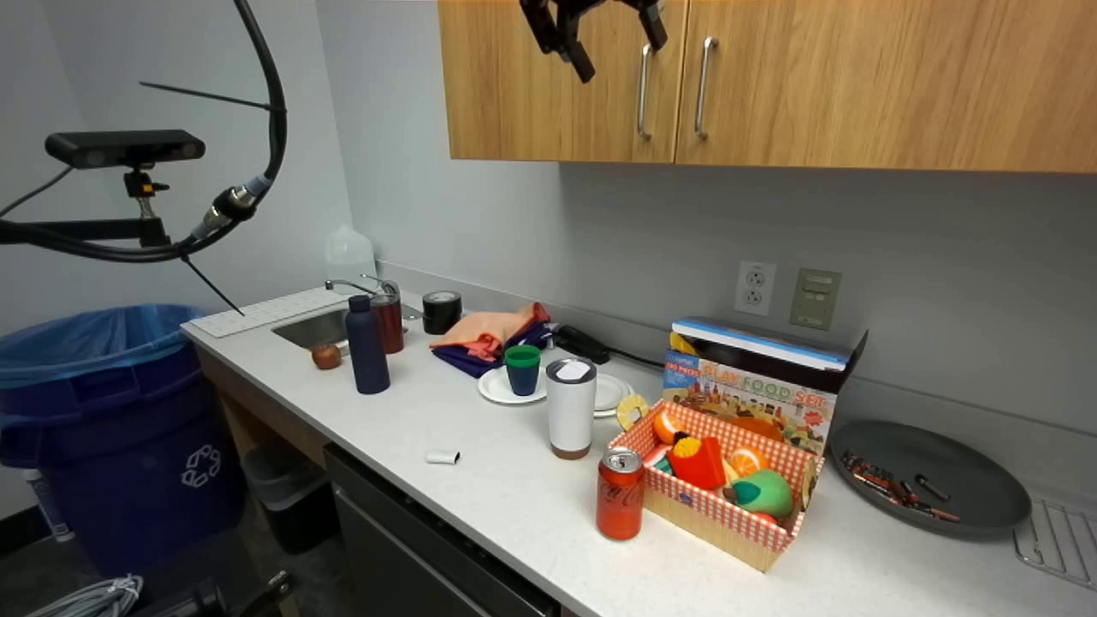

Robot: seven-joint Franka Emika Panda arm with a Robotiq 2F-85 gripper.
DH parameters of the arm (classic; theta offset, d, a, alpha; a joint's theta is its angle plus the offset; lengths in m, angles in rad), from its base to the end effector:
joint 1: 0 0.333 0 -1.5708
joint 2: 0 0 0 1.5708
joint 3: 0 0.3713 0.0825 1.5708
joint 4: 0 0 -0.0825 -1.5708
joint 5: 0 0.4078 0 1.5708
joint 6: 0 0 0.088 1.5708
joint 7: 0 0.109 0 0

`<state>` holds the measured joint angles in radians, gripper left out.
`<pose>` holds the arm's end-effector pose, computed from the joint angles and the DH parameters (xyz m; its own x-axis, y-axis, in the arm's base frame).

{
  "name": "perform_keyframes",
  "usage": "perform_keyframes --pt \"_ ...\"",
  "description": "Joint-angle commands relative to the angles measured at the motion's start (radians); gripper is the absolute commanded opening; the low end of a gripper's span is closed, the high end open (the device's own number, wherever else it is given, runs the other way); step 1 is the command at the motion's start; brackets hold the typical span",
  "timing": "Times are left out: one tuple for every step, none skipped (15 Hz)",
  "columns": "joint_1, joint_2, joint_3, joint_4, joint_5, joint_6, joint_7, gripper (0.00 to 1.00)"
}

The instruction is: Open the top cabinet drawer on the right

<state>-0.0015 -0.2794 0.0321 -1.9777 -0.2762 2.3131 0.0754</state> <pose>0.5266 0.0131 0.7051 0.8102 0.1402 0.5691 0.0018 -0.9716 0.2368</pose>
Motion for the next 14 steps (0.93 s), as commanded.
perform_keyframes --pt "-0.009 0.006 0.009 0.008 0.000 0.000 0.001 1.00" --pt "-0.009 0.008 0.010 0.012 -0.001 0.000 0.003 1.00" --pt "-0.009 0.008 0.010 0.013 -0.001 0.000 0.003 1.00" --pt "-0.009 0.008 0.011 0.013 -0.001 0.000 0.003 1.00" --pt "-0.015 0.021 0.006 0.017 -0.008 0.040 0.010 1.00" --pt "-0.017 0.026 0.010 0.021 -0.016 0.067 0.026 1.00" --pt "-0.014 0.037 0.006 0.031 -0.008 0.090 0.015 1.00" --pt "-0.017 0.046 0.007 0.035 -0.015 0.120 0.015 1.00" --pt "-0.020 0.060 0.008 0.046 -0.022 0.140 0.019 1.00" --pt "-0.024 0.075 0.006 0.057 -0.024 0.159 0.019 1.00" --pt "-0.028 0.088 0.004 0.067 -0.025 0.174 0.021 1.00" --pt "-0.033 0.104 -0.003 0.079 -0.020 0.186 0.017 1.00" --pt "-0.040 0.115 -0.006 0.087 -0.024 0.198 0.019 1.00" --pt "-0.048 0.129 -0.012 0.099 -0.025 0.204 0.020 1.00"
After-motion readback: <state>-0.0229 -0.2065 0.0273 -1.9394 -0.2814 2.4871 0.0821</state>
